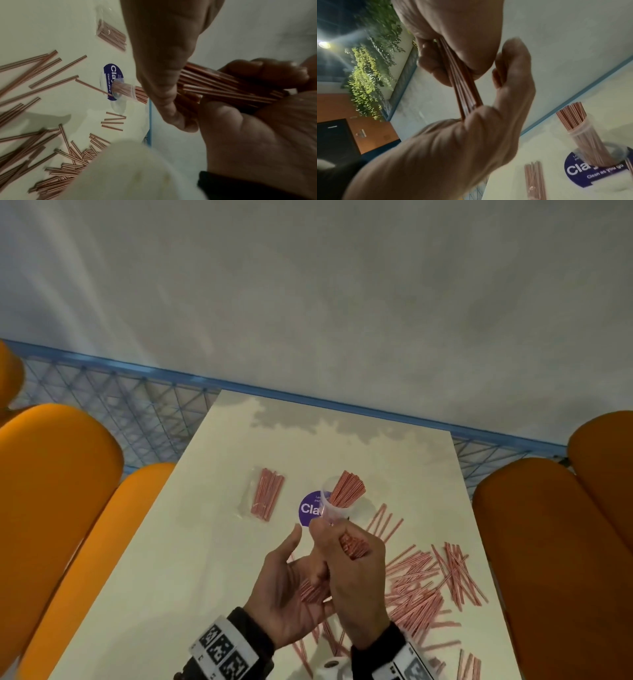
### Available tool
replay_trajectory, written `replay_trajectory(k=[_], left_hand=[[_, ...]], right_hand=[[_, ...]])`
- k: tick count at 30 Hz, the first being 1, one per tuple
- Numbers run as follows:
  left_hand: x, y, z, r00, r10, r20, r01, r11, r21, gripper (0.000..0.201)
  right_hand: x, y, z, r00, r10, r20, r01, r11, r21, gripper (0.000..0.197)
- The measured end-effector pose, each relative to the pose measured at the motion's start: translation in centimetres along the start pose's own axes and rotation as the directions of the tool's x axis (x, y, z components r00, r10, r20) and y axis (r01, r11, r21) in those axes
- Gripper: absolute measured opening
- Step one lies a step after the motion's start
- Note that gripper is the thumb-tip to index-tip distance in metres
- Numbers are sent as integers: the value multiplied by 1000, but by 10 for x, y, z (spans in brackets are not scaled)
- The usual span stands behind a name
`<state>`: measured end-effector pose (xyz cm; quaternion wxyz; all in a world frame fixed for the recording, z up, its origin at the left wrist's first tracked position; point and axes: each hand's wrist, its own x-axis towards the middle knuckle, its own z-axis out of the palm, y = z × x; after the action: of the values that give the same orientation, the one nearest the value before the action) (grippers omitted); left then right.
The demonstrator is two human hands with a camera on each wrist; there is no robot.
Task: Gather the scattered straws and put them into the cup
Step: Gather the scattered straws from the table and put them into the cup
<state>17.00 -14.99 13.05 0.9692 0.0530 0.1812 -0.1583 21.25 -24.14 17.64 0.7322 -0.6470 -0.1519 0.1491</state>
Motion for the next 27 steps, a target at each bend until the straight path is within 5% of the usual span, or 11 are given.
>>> replay_trajectory(k=[4, 8, 10, 13, 16, 19, 22, 27], left_hand=[[-2, -4, 1, 999, 32, -5, -32, 997, 75, 75], [-8, -3, -3, 999, 50, 2, -45, 896, 441, 67], [-12, 1, -6, 1000, -22, 14, 5, 674, 739, 44], [-14, 2, -4, 987, -17, -161, 159, 292, 943, 21], [-8, -2, -11, 938, 255, -237, 282, -160, 946, 36], [6, -9, -24, 911, 348, -221, 359, -409, 839, 23], [23, -11, -32, 868, 446, -219, 433, -462, 774, 22], [54, 11, -27, 906, 395, -151, 337, -460, 821, 30]], right_hand=[[-1, 1, 5, 994, 103, -46, -98, 990, 104, 46], [1, -1, -6, 984, 173, -36, -161, 962, 221, 68], [0, 4, -12, 985, 159, -64, -154, 985, 77, 63], [-3, 15, -23, 983, 178, -53, -185, 963, -194, 47], [-2, 26, -44, 955, 292, -41, -288, 895, -340, 35], [3, 31, -56, 950, 310, -39, -271, 754, -599, 35], [10, 36, -57, 943, 332, -6, -209, 579, -788, 49], [54, 34, -71, 931, 366, 21, -181, 508, -842, 46]])
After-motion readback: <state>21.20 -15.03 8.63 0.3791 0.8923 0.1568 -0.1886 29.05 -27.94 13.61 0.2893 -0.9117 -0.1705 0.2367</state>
